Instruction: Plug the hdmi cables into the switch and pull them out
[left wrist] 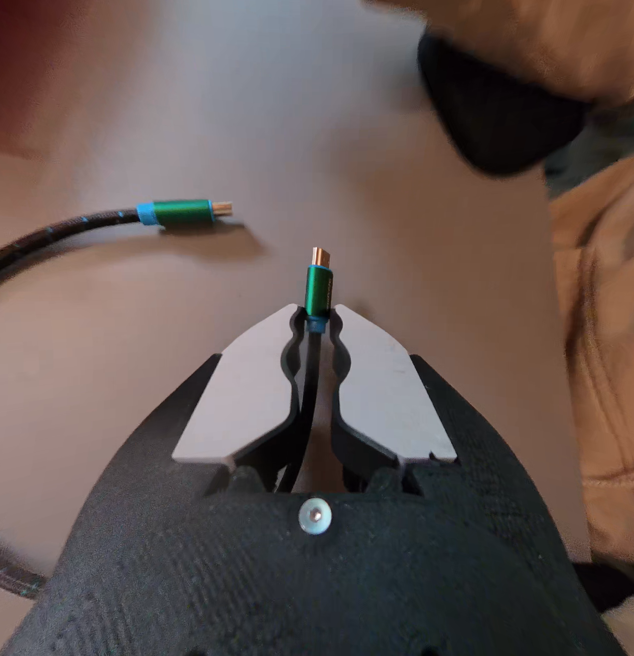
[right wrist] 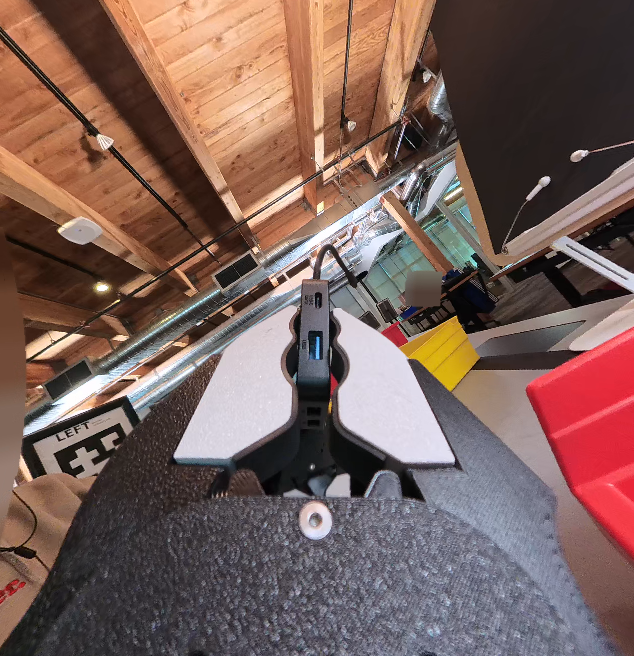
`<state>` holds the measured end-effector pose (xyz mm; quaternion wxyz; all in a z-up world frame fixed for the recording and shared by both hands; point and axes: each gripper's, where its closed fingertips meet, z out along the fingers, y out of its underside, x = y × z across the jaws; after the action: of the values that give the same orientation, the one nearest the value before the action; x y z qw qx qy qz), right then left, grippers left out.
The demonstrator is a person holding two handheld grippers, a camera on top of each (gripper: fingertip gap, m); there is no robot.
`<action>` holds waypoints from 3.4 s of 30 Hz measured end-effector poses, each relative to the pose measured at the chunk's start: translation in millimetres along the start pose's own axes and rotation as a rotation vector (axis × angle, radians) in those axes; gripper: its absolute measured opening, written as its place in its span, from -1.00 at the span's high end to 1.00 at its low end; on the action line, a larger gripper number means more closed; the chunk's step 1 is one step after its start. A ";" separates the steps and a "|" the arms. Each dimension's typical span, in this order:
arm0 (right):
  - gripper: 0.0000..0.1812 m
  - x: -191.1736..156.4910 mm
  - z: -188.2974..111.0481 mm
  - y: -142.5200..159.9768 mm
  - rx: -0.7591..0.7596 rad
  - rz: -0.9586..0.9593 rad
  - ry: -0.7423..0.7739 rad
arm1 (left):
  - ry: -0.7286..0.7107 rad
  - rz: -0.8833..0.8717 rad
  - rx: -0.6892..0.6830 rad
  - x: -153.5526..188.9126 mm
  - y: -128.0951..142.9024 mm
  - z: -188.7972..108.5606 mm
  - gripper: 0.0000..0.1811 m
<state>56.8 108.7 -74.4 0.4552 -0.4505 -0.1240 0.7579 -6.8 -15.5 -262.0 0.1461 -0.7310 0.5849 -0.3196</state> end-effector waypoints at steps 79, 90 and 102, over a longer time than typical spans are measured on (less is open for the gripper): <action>0.85 -3.9 20.4 71.5 -0.410 -0.192 0.053 | -0.210 -0.139 0.569 -24.1 -68.4 -119.4 0.86; 0.84 2.8 27.0 76.8 -0.287 -0.138 0.049 | -0.228 -0.144 0.542 -25.7 -61.3 -124.8 0.87; 0.84 5.3 21.8 88.8 -0.477 -0.172 0.081 | -0.192 -0.133 0.410 -23.5 -51.1 -98.2 0.86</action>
<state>-12.9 68.5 -118.2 0.4034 -0.5631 -0.3188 0.6470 -33.2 36.5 -165.0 0.3254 -0.7500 0.4416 -0.3696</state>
